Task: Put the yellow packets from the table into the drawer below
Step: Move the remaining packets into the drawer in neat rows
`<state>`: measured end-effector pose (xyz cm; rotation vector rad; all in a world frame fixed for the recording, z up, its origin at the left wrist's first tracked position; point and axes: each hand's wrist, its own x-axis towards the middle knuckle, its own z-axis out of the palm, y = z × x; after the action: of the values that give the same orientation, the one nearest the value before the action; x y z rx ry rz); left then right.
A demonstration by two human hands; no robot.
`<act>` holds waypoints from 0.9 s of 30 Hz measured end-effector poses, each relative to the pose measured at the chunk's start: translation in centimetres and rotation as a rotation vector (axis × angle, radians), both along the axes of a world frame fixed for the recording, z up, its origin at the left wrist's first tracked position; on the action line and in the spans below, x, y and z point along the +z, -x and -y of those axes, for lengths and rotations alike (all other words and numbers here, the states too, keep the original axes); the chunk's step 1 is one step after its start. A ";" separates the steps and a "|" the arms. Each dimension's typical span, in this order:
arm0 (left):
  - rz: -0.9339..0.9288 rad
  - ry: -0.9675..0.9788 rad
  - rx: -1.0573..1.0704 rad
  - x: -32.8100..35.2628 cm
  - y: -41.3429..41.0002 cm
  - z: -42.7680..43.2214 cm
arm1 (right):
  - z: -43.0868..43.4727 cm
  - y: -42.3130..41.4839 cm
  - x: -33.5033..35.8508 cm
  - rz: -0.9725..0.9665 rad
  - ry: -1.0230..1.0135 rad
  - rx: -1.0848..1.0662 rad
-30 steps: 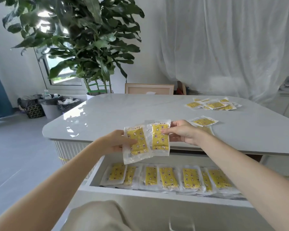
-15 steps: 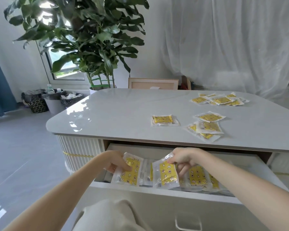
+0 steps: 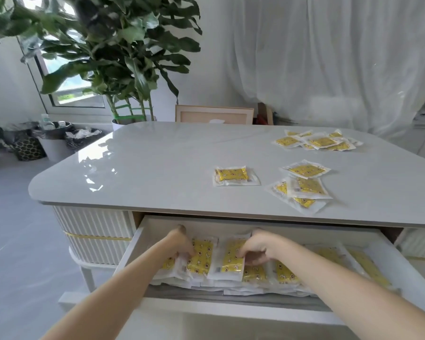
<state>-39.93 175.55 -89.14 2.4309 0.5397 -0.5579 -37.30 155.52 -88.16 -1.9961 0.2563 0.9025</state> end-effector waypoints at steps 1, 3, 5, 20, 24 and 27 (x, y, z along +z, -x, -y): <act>0.040 -0.088 -0.042 -0.2 0.1 0.2 | 0.0 -0.2 -0.3 0.057 0.037 -0.011; 0.137 -0.268 -0.118 -0.5 0.5 0.5 | 0.0 -0.4 -0.9 0.176 0.103 -0.041; 0.205 -0.443 -0.183 -0.5 1.2 0.8 | 0.1 -0.4 -1.3 0.275 0.212 -0.031; 0.176 -0.278 -0.649 -1.2 2.6 0.8 | 0.8 1.8 -1.8 0.597 0.533 0.813; 0.184 -0.285 -0.631 -1.2 2.8 0.9 | 0.8 2.3 -1.5 0.667 0.566 0.837; 0.193 -0.286 -0.600 -0.8 3.1 1.0 | 0.5 2.7 -0.7 0.736 0.680 0.882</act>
<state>-43.05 174.57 -89.92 2.8838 -0.2240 -0.4945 -39.99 154.99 -88.91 -2.9916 -0.9114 0.5172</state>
